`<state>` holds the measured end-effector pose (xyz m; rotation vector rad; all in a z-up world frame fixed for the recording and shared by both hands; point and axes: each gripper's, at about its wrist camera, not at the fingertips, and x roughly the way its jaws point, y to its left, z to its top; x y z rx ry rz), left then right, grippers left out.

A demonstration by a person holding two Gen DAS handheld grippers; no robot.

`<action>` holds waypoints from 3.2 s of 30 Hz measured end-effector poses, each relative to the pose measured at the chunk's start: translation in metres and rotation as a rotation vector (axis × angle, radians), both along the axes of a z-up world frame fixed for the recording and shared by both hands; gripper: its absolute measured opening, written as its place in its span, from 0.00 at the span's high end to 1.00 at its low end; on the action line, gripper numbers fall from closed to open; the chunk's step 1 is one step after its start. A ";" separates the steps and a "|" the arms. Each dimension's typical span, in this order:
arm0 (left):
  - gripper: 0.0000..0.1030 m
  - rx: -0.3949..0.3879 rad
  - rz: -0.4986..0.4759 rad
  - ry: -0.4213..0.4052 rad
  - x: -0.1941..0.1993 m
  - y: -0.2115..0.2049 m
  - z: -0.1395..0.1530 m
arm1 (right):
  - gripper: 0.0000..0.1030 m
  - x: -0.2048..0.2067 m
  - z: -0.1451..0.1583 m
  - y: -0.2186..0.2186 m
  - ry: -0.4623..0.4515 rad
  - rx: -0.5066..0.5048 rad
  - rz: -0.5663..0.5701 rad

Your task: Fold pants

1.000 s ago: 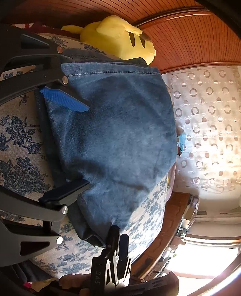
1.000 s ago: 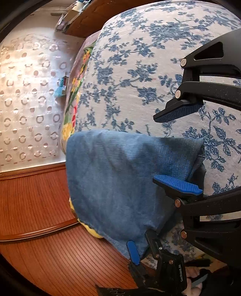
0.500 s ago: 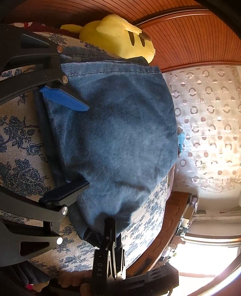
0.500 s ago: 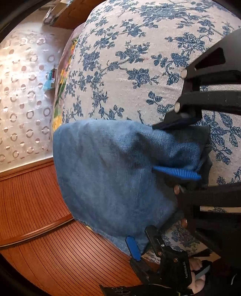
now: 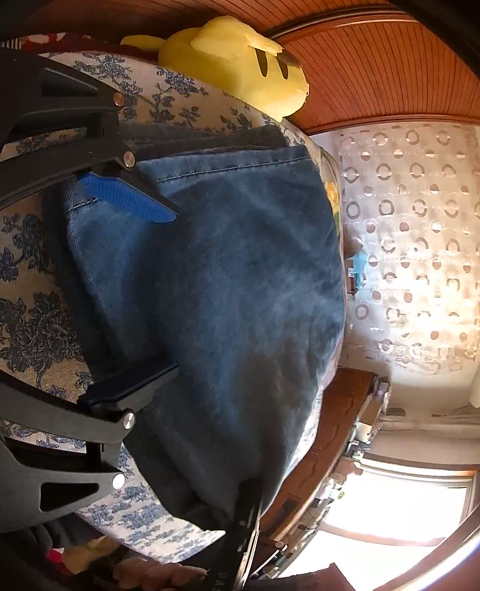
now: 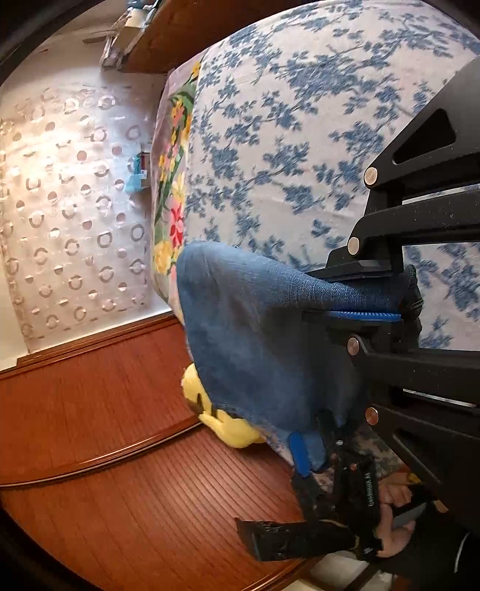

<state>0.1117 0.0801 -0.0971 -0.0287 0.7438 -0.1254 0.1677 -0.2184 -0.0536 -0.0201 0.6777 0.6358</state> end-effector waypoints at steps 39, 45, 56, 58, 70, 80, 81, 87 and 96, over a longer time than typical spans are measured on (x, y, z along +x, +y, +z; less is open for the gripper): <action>0.25 -0.001 0.236 -0.068 -0.052 0.101 0.027 | 0.88 0.003 0.027 0.171 -0.091 0.038 0.322; 0.25 -0.008 0.276 -0.064 -0.055 0.118 0.023 | 0.89 0.012 0.000 0.191 -0.015 0.026 0.413; 0.25 -0.004 0.278 -0.076 -0.056 0.117 0.027 | 0.90 0.020 -0.035 0.200 0.078 -0.074 0.459; 0.25 -0.008 0.277 -0.081 -0.056 0.116 0.029 | 0.89 0.019 -0.028 0.199 0.072 -0.075 0.452; 0.25 -0.013 0.219 -0.107 -0.047 0.097 0.039 | 0.59 -0.009 0.010 0.115 -0.033 0.014 0.349; 0.25 -0.006 0.099 -0.132 -0.037 0.048 0.050 | 0.85 0.003 0.002 0.073 0.010 0.038 0.243; 0.25 -0.003 0.087 -0.125 -0.036 0.043 0.049 | 0.85 0.004 0.002 0.068 0.016 0.035 0.221; 0.25 -0.006 0.044 -0.081 -0.027 0.027 0.033 | 0.85 -0.001 0.000 0.015 0.046 0.018 0.049; 0.25 0.002 0.022 -0.016 -0.017 0.019 0.008 | 0.65 0.005 0.002 0.009 0.071 -0.025 0.003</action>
